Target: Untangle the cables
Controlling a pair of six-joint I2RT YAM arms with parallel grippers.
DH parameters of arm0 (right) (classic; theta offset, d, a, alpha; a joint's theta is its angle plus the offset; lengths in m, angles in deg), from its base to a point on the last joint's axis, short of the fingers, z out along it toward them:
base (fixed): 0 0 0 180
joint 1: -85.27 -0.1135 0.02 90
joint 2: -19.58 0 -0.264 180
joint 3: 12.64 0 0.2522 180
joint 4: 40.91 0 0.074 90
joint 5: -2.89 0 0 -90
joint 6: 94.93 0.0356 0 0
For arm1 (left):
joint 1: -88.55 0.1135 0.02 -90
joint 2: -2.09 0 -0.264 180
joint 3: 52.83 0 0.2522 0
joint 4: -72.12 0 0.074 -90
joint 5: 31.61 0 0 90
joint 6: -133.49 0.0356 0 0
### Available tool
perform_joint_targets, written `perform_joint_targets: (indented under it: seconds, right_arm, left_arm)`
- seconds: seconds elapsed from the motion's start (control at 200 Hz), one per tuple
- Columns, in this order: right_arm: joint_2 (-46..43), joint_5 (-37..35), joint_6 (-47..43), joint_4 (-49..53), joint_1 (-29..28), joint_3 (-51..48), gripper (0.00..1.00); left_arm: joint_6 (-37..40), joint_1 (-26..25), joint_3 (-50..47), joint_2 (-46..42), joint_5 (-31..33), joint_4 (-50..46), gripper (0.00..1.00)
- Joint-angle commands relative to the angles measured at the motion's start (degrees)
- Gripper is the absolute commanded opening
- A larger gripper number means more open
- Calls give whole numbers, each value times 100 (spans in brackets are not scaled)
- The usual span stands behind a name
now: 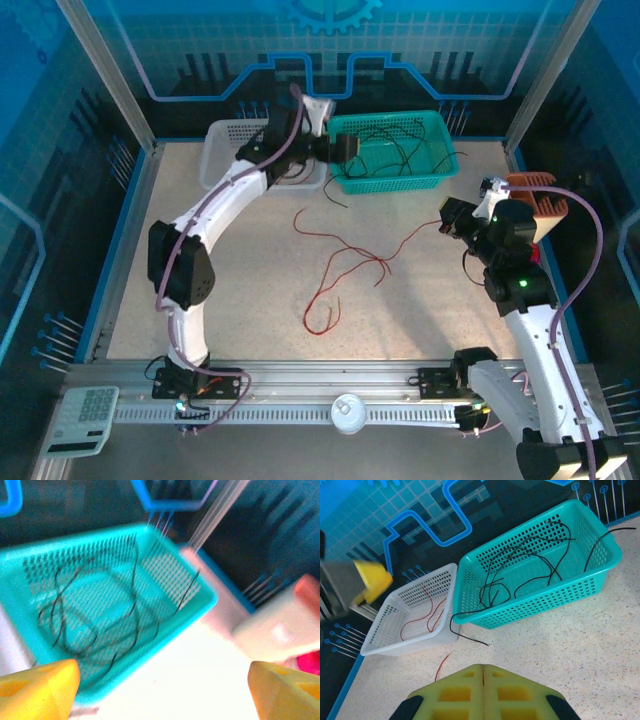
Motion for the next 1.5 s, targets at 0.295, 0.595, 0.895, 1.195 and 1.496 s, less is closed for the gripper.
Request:
perform_joint_targets:
  seconds: [0.295, 0.595, 0.895, 1.195, 1.496]
  right_arm:
    - [84, -55, -16, -121, -96, 117, 0]
    - [89, -59, -32, -131, -105, 93, 0]
    - [97, -39, -10, -178, -107, 60, 0]
    - [82, 29, 21, -151, -110, 72, 0]
    - [34, 13, -13, -86, -125, 116, 0]
  left_arm:
    - [-871, -69, -2377, 28, 584, 1923, 69]
    - [-800, -69, -2087, 926, 1067, 2684, 69]
    - [-399, -69, -1891, 1326, 1720, 3043, 69]
    - [-180, -77, -1716, 1631, 1427, 3493, 50]
    - [-155, -122, -2344, 897, 1138, 3576, 0]
